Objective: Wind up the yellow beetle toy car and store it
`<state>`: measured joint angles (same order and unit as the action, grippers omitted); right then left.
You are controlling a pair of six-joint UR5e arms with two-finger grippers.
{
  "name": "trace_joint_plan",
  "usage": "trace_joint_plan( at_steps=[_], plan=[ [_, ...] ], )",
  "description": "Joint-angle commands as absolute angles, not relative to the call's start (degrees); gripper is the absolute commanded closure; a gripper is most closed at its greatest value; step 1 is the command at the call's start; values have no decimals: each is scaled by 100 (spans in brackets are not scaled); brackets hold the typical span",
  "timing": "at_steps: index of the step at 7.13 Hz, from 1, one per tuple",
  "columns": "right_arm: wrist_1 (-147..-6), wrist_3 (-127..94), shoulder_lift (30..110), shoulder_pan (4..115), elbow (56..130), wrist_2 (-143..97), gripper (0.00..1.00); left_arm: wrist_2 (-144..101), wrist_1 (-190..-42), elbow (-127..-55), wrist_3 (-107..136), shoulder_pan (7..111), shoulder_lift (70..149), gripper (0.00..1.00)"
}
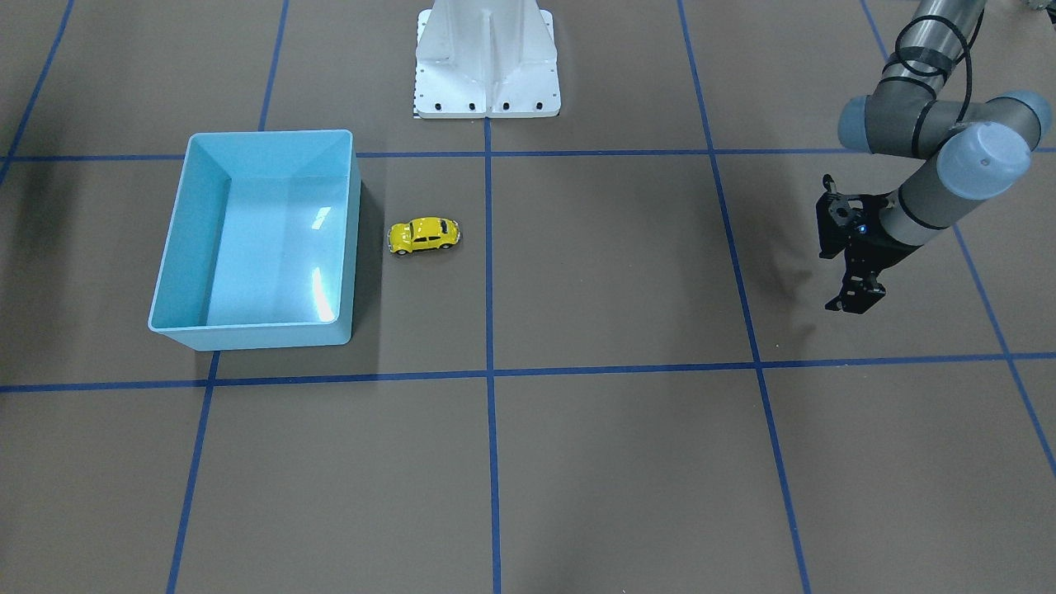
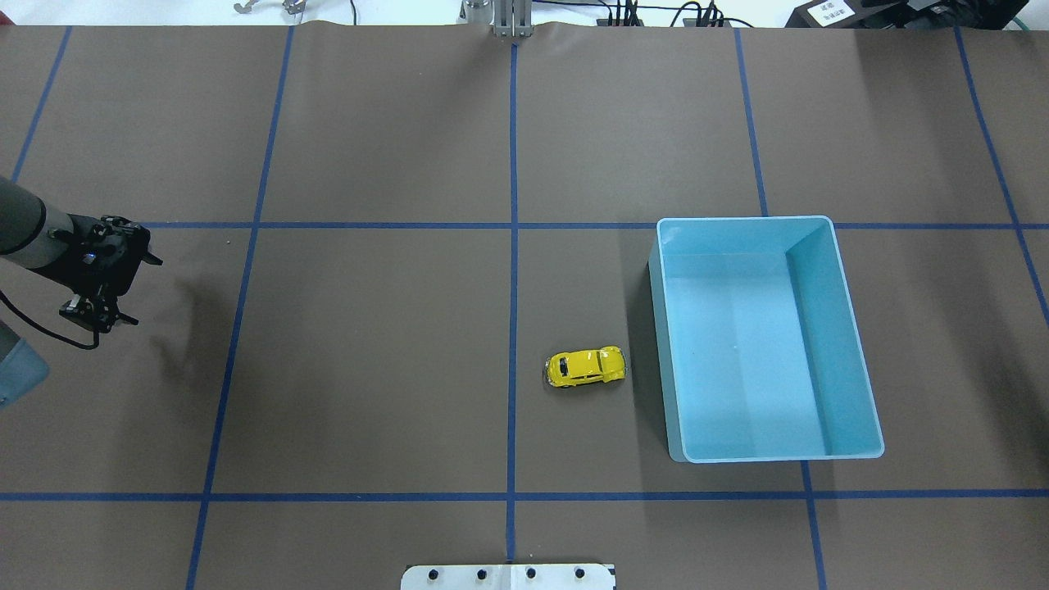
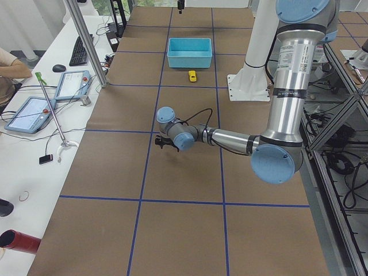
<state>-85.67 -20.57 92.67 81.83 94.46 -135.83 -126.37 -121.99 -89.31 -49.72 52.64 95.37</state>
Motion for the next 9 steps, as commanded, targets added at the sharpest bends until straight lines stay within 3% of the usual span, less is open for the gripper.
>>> trace_joint_plan(
  at_steps=[1,4,6,8,9],
  plan=[
    [-8552,-2057,9272,8183,9492,-13579,0,-12630,-12173,-8930,-4957,5352,9536,0],
    [-8517,-2118,9237,7964,9745,-13518,0,-12665,-10983,-8956,-4887,6824,9641,0],
    [-8560,-2179,9106,7386,10535,-13115,0,-13643,-9691,-8982,-3542,7860,9808,0],
    [-9232,-2171,8302,6797,11377,-13113,0,-13799,-9352,-8974,-1619,8680,9704,0],
    [-10238,-2162,7444,6446,11904,-13078,0,-13808,-9360,-8982,-329,8953,9668,0]
  ],
)
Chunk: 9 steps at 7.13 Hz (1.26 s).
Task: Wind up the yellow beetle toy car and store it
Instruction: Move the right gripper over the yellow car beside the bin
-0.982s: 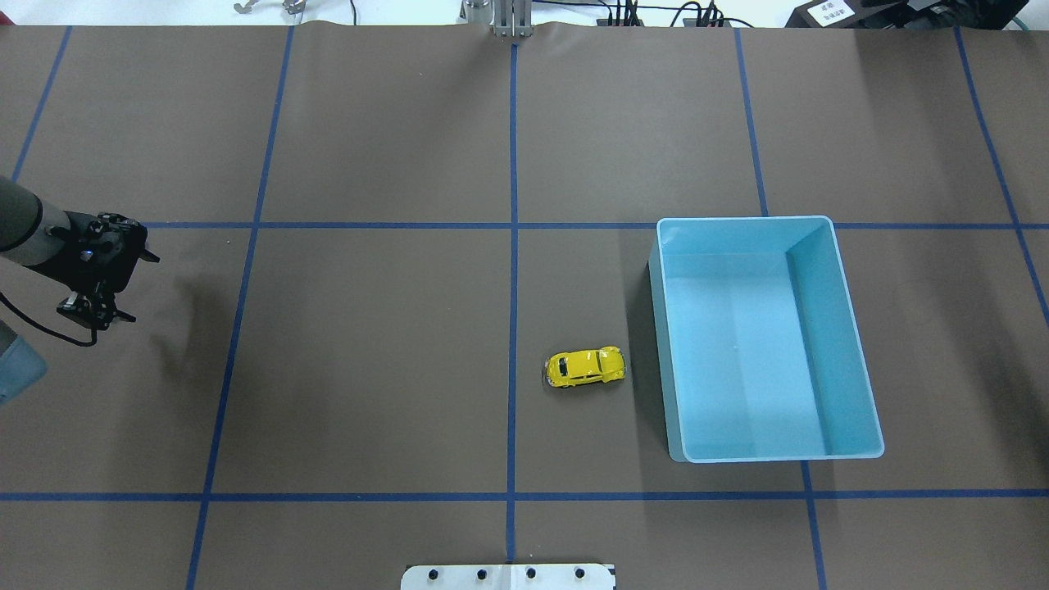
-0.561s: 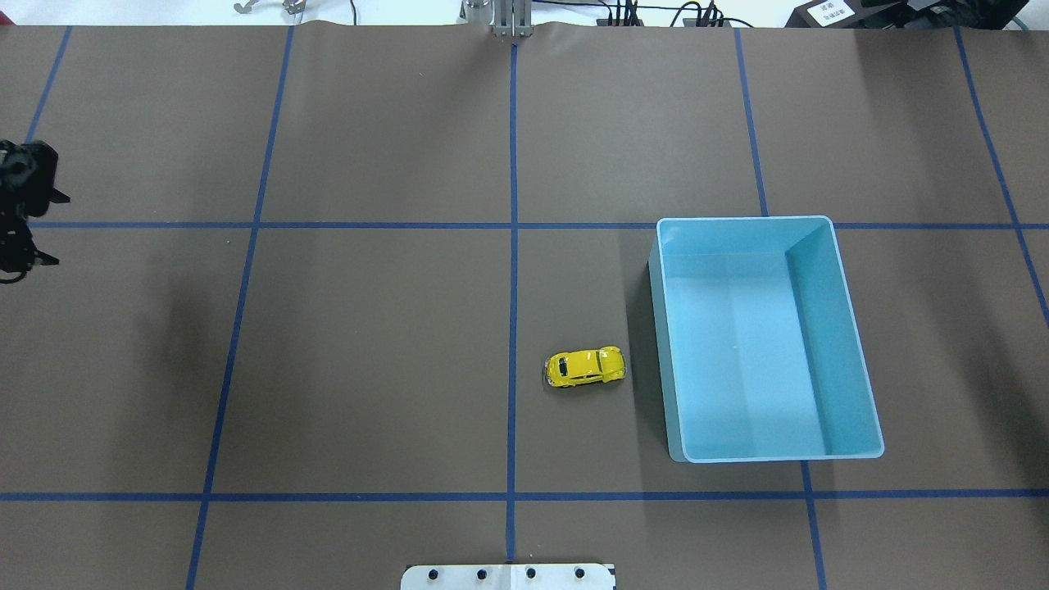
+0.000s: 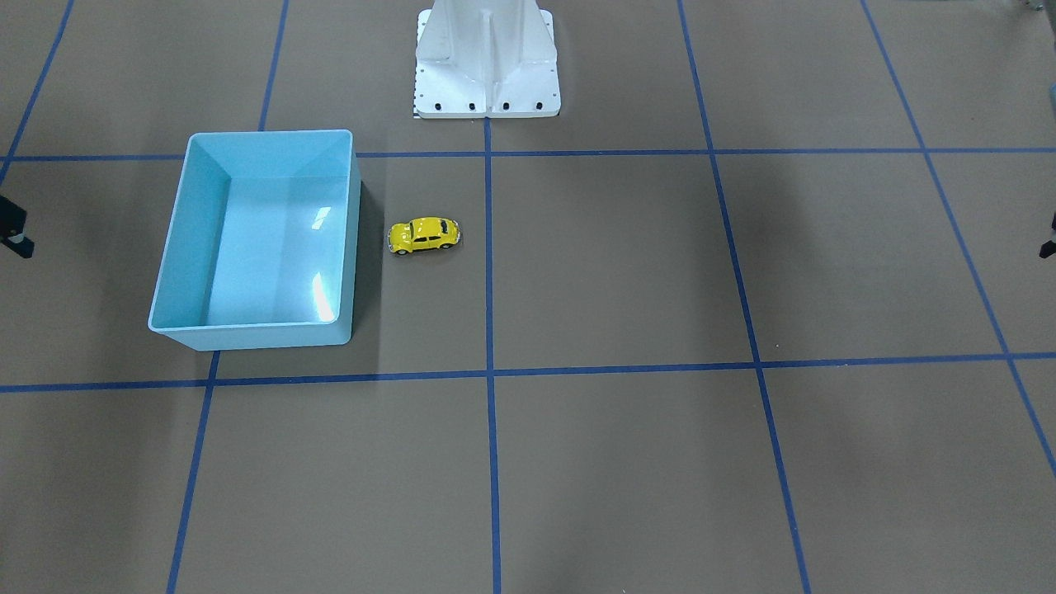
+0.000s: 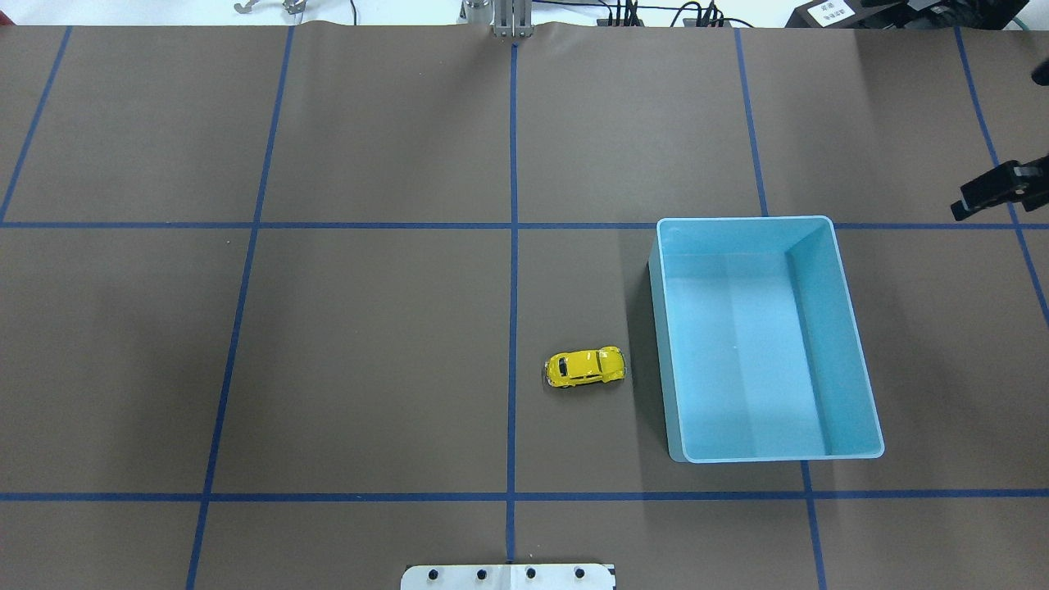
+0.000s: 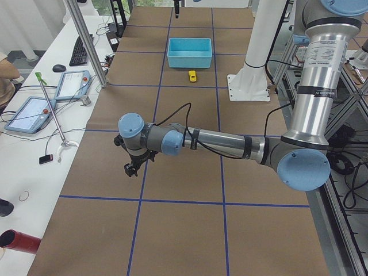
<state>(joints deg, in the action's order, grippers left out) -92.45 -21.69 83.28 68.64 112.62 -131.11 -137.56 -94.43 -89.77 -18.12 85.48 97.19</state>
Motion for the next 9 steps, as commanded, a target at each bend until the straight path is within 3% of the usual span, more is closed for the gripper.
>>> trace_joint_plan(
  at_steps=[1,3,5,9],
  plan=[
    [-10988,-2119,6592,6138,12179,-13069,0,-13816,-9378,-8991,92,9017,9598,0],
    [-11048,-1726,5944,5288,12295,-12773,0,-13825,-9483,-9131,97,9061,9292,0],
    [-11039,962,5898,4319,12270,-11510,0,-13816,-9510,-9114,105,9070,9281,0],
    [-10661,1819,5345,3562,11191,-11356,0,-13808,-9905,-9106,132,9053,8956,0]
  ],
)
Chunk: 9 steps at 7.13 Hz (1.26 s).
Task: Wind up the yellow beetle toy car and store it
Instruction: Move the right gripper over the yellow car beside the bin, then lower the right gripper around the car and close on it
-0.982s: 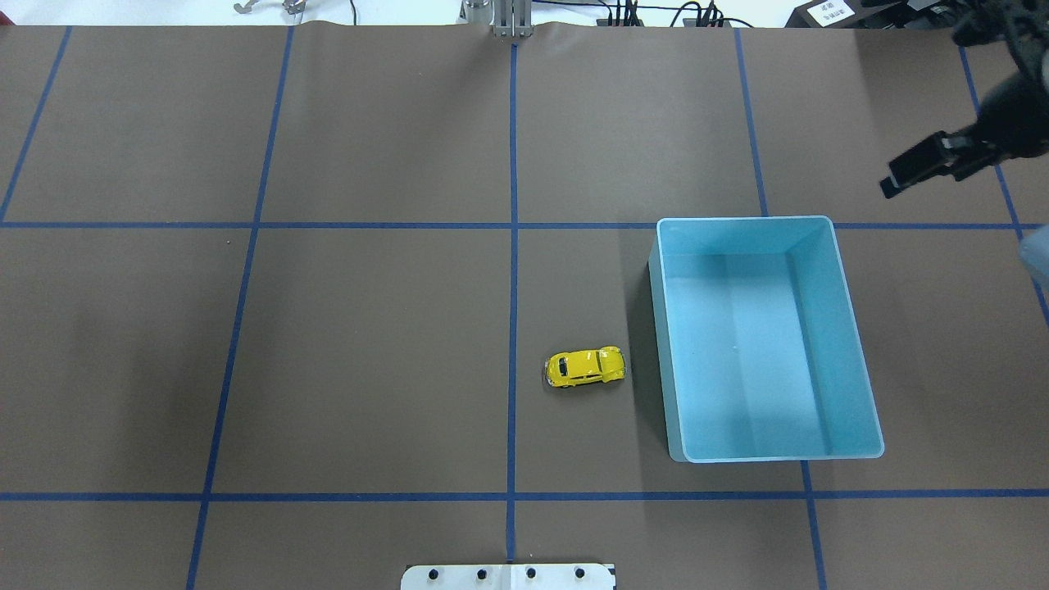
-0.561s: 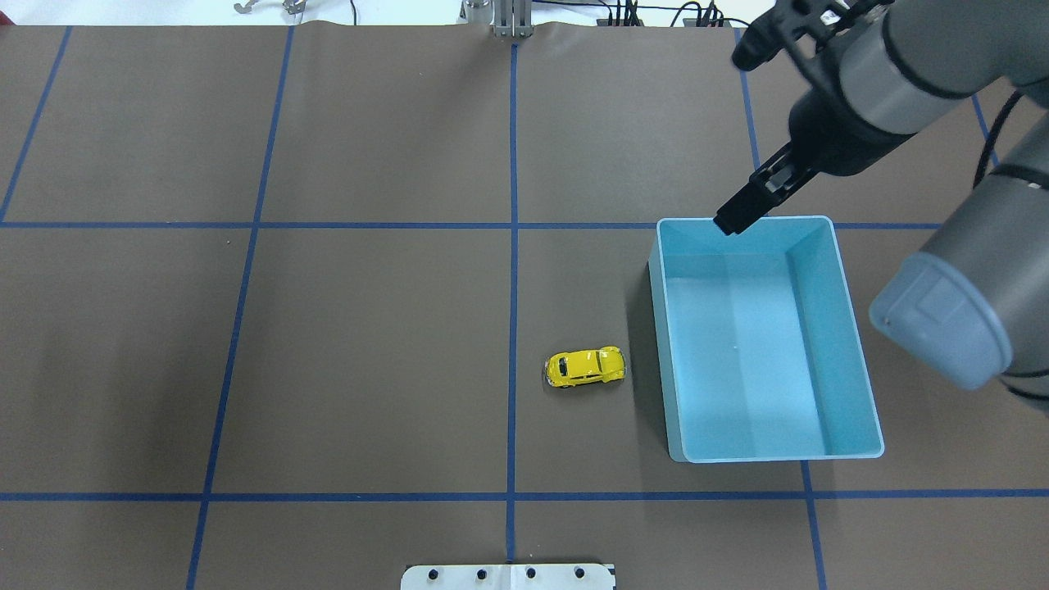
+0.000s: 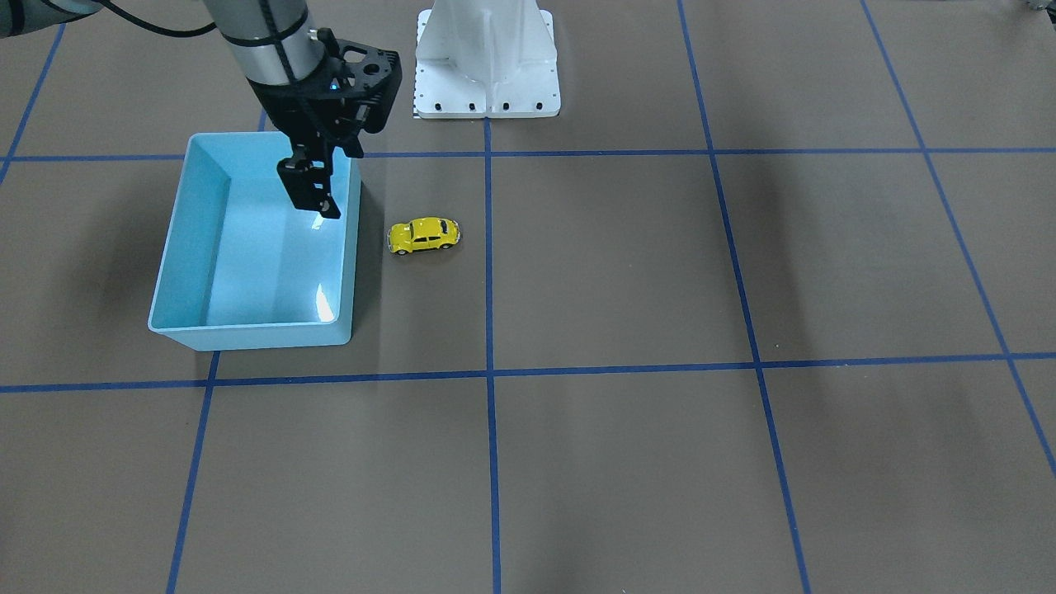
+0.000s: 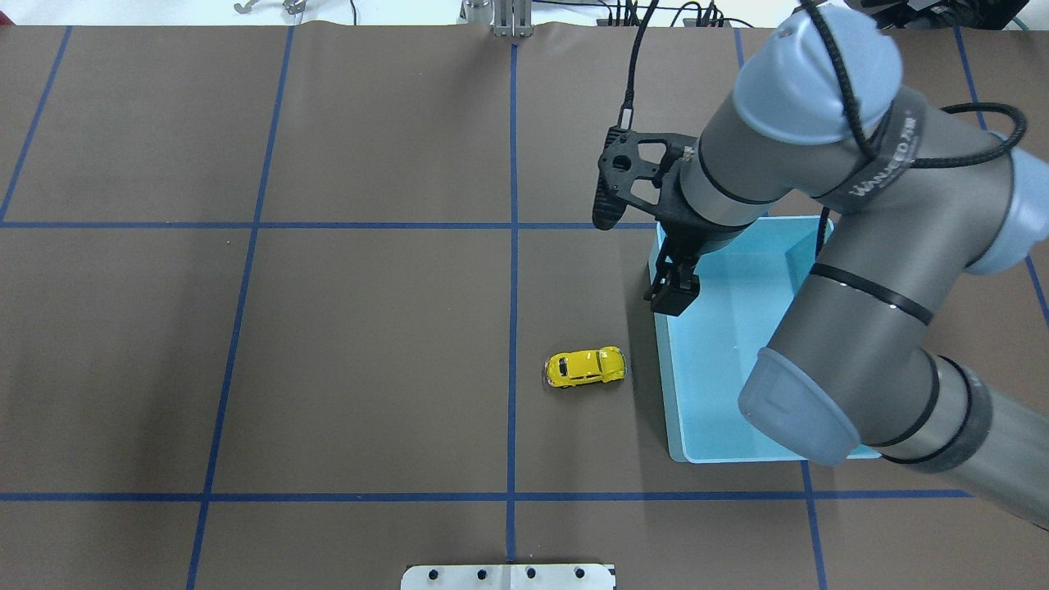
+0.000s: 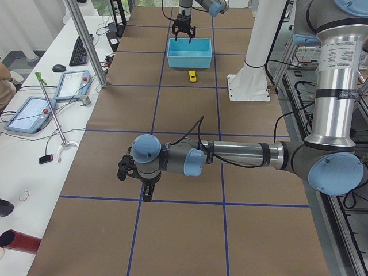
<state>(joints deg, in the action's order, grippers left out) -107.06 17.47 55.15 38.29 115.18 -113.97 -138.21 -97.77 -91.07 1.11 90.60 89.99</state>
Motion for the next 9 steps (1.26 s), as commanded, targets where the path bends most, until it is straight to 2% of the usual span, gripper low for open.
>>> trace_joint_plan(
  at_steps=[1,3,7,9],
  plan=[
    [-10652,1819,5318,3316,11067,-11190,0,-13773,-9888,-9105,132,9053,8956,0],
    [-10347,1793,5448,2649,11030,-10472,0,-13764,-9888,-9088,132,9062,8947,0],
    [-9233,1784,5554,2164,10320,-9749,0,-13764,-9879,-9026,132,9053,8878,0],
    [-9132,1802,5721,2118,10388,-9668,0,-13764,-9879,-9035,132,9044,8886,0]
  ],
)
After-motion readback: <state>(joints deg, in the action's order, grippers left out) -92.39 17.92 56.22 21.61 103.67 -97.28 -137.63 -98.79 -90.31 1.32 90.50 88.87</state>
